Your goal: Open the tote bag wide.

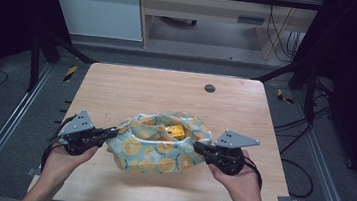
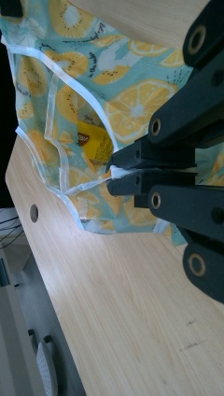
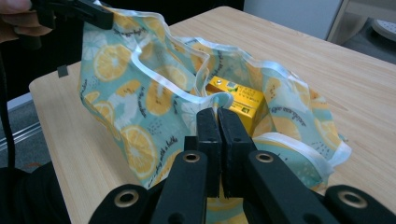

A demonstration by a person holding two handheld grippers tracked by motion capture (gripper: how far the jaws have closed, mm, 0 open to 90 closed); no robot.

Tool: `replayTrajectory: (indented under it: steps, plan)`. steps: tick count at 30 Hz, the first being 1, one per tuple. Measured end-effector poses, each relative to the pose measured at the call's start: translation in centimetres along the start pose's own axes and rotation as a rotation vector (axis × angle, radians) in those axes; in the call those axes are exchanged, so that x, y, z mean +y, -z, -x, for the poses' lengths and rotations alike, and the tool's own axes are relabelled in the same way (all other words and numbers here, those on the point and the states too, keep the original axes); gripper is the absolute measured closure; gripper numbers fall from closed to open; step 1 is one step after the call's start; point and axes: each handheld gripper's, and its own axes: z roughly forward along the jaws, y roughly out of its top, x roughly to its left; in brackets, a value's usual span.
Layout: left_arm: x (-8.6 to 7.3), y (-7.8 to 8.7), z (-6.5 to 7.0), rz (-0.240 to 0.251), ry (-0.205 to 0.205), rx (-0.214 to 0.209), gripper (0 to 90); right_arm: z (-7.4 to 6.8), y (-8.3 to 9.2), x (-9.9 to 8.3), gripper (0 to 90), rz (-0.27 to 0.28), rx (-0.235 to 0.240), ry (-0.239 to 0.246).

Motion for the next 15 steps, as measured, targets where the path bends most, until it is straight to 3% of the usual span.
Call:
replayTrajectory:
  steps: [10, 15]
  plan:
    - [-1.5, -0.3, 1.0, -0.051, -0.036, -0.018, 88.4, 0.0, 0.1, -1.5, 88.2, -0.012, 0.002, -0.022]
    - [-2.4, -0.5, 1.2, -0.063, -0.022, -0.027, 88.5, 0.2, -0.3, -3.0, 88.4, -0.030, 0.005, -0.035]
